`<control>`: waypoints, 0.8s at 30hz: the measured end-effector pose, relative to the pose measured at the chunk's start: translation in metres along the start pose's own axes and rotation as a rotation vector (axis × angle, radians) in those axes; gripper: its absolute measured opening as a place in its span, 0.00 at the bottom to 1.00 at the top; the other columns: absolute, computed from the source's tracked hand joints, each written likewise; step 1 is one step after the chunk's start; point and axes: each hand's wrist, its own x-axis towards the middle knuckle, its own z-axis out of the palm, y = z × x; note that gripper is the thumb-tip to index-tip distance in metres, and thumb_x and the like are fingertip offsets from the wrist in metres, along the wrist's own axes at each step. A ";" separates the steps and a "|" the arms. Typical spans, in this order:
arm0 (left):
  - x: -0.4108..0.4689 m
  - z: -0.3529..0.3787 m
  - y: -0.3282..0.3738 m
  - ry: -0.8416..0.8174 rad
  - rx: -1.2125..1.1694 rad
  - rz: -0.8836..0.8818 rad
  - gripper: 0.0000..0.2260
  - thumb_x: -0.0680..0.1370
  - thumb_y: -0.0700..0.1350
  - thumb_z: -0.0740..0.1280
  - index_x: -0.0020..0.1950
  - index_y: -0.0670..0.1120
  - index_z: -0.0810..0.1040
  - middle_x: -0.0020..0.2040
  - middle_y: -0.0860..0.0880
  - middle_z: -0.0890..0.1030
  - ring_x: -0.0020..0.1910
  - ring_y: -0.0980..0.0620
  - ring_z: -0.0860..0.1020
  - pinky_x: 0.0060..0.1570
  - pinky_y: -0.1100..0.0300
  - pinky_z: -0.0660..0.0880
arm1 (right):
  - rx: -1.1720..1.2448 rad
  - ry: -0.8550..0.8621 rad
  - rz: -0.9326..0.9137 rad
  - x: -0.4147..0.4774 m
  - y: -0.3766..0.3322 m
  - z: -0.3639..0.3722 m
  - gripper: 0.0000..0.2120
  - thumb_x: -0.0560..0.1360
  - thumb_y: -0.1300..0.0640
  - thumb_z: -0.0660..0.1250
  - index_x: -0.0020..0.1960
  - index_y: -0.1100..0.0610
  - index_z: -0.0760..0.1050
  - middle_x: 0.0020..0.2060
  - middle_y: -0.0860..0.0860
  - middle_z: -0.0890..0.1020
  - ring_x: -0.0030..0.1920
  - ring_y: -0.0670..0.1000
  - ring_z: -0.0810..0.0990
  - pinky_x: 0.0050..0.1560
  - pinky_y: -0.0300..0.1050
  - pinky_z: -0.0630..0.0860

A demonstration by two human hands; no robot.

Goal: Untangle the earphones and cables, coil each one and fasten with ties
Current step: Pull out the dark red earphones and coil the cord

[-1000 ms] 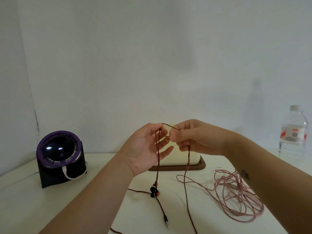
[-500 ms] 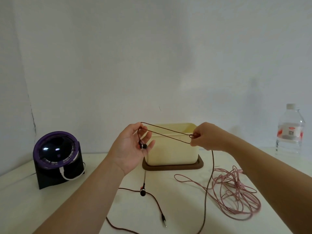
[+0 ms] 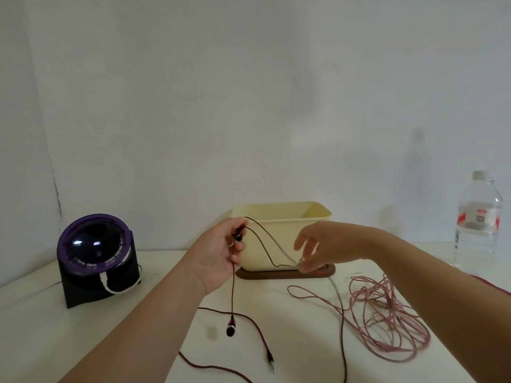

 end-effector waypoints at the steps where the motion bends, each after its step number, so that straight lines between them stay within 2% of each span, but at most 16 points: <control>1: -0.001 0.002 -0.001 -0.004 0.009 -0.009 0.05 0.75 0.44 0.66 0.39 0.47 0.77 0.34 0.52 0.74 0.25 0.58 0.67 0.23 0.68 0.59 | 0.024 0.002 -0.032 -0.003 -0.006 -0.001 0.20 0.69 0.48 0.73 0.59 0.46 0.73 0.51 0.42 0.79 0.52 0.45 0.79 0.58 0.44 0.75; 3: -0.002 0.007 -0.003 -0.012 0.017 -0.025 0.05 0.75 0.44 0.66 0.39 0.47 0.76 0.34 0.52 0.74 0.27 0.58 0.67 0.23 0.68 0.59 | 0.097 0.105 -0.140 -0.006 -0.019 -0.002 0.22 0.70 0.50 0.73 0.61 0.47 0.72 0.53 0.43 0.77 0.53 0.45 0.77 0.58 0.43 0.75; 6: -0.004 0.013 -0.004 -0.026 -0.009 -0.058 0.04 0.75 0.44 0.66 0.40 0.46 0.76 0.34 0.52 0.74 0.27 0.57 0.70 0.23 0.68 0.63 | 0.247 0.433 -0.325 -0.012 -0.040 0.001 0.09 0.72 0.55 0.72 0.51 0.50 0.77 0.46 0.42 0.79 0.45 0.45 0.79 0.46 0.36 0.76; 8: -0.006 0.017 -0.006 -0.051 -0.049 -0.077 0.02 0.74 0.43 0.67 0.42 0.45 0.77 0.34 0.51 0.74 0.27 0.57 0.72 0.26 0.67 0.67 | 0.222 0.533 -0.420 -0.014 -0.051 0.007 0.05 0.72 0.57 0.70 0.47 0.51 0.78 0.42 0.42 0.78 0.40 0.44 0.77 0.41 0.35 0.74; 11: -0.009 0.023 -0.008 -0.071 -0.119 -0.095 0.02 0.74 0.40 0.66 0.43 0.44 0.79 0.38 0.50 0.75 0.25 0.57 0.73 0.32 0.65 0.71 | 0.123 0.575 -0.490 -0.009 -0.055 0.021 0.04 0.71 0.57 0.70 0.45 0.49 0.77 0.40 0.43 0.76 0.39 0.43 0.75 0.41 0.38 0.74; 14: -0.011 0.024 -0.009 -0.087 -0.192 -0.107 0.03 0.74 0.40 0.67 0.46 0.42 0.78 0.37 0.49 0.75 0.25 0.56 0.74 0.30 0.65 0.75 | 0.175 0.632 -0.458 -0.003 -0.051 0.027 0.06 0.71 0.56 0.71 0.43 0.48 0.74 0.39 0.42 0.76 0.39 0.45 0.75 0.41 0.40 0.74; 18: -0.013 0.022 -0.011 -0.101 -0.169 -0.079 0.04 0.75 0.41 0.66 0.43 0.42 0.79 0.36 0.48 0.78 0.27 0.54 0.76 0.31 0.64 0.76 | 0.263 0.642 -0.388 0.000 -0.051 0.031 0.08 0.70 0.56 0.72 0.42 0.49 0.72 0.35 0.41 0.77 0.37 0.45 0.76 0.41 0.41 0.75; 22: -0.013 0.017 -0.012 -0.122 -0.064 -0.060 0.06 0.76 0.42 0.65 0.48 0.44 0.81 0.39 0.50 0.81 0.34 0.55 0.79 0.27 0.67 0.70 | 0.438 0.634 -0.318 0.004 -0.046 0.030 0.07 0.71 0.58 0.72 0.40 0.51 0.75 0.34 0.45 0.81 0.34 0.41 0.77 0.38 0.32 0.73; 24: -0.013 0.015 -0.013 -0.114 0.024 -0.028 0.08 0.77 0.40 0.64 0.48 0.47 0.83 0.40 0.52 0.80 0.32 0.58 0.77 0.24 0.69 0.63 | 0.488 0.627 -0.296 0.005 -0.041 0.028 0.08 0.71 0.59 0.73 0.38 0.50 0.76 0.34 0.47 0.82 0.33 0.41 0.77 0.37 0.32 0.73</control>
